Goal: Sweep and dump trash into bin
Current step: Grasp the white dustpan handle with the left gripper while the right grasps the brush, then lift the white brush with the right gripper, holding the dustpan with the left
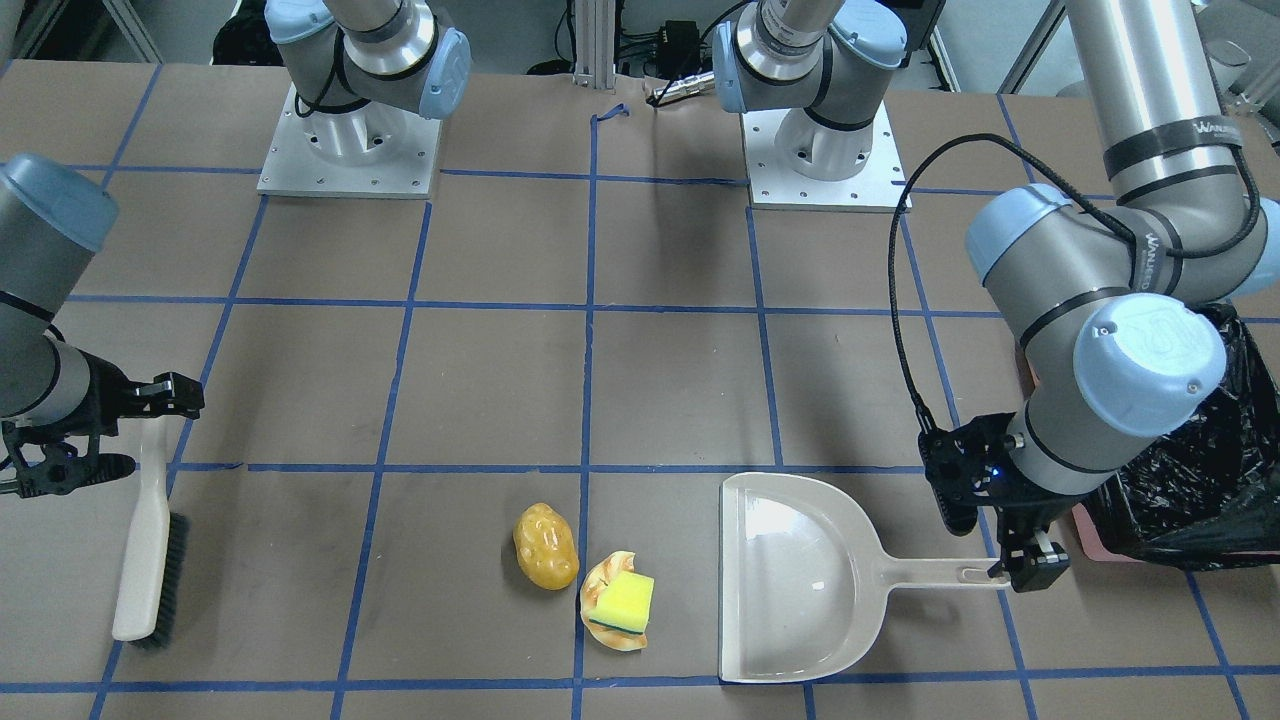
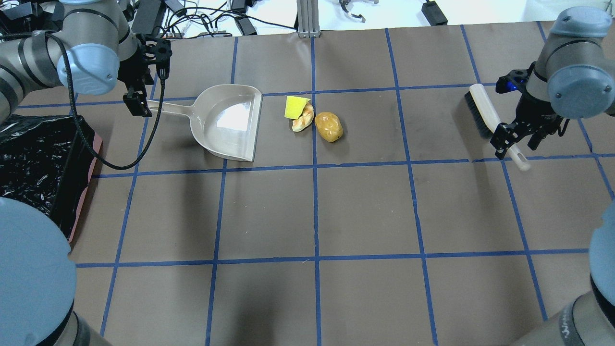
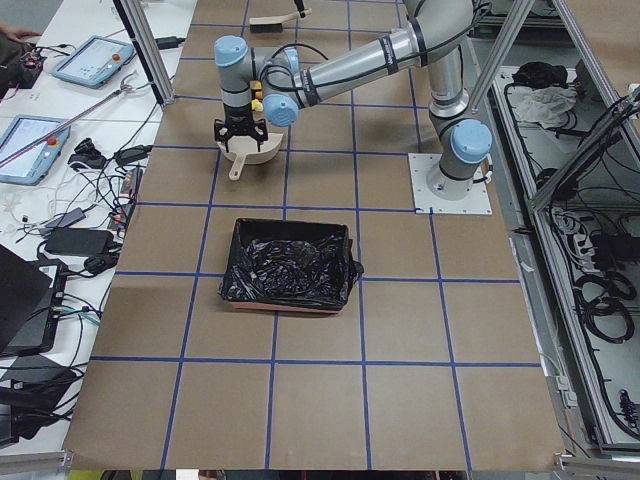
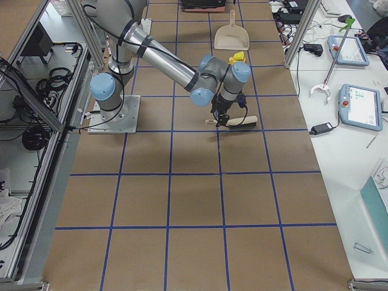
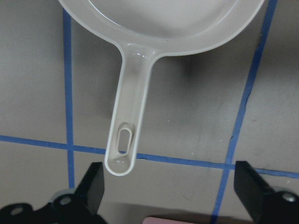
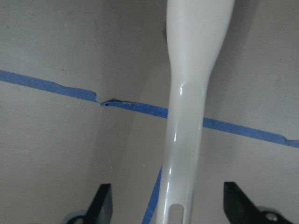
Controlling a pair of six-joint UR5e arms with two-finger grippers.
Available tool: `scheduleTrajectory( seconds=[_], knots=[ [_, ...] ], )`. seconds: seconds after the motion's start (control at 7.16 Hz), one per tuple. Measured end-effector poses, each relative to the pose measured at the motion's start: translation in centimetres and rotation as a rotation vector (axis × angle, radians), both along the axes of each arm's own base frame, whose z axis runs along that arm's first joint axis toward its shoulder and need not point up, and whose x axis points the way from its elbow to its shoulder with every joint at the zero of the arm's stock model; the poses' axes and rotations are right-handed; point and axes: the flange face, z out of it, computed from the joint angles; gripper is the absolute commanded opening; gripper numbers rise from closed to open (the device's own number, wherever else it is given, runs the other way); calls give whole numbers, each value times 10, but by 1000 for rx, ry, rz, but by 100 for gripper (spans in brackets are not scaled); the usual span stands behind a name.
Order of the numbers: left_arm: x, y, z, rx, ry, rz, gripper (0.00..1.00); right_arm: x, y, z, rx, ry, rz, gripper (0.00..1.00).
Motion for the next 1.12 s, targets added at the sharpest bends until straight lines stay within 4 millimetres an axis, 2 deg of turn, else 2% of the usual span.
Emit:
scheduleTrajectory(
  seconds=[0.14,0.56,0.84,0.98,1.12],
  knots=[
    [-2,-10,-2,-22,16,-63,100,-1,0,-1,3,4,1,48],
    [-1,-30,-25,-31,24,-117,100,-3,1,-3,16,23,0,49],
    [4,-33,-33,-26,19,-103,100,-3,1,-7,22,23,-2,49],
    [7,-34,-38,-17,13,-82,100,-3,1,-8,23,23,-3,42],
    [9,-33,-45,3,6,-59,100,-3,1,-8,24,23,-2,20]
  ],
)
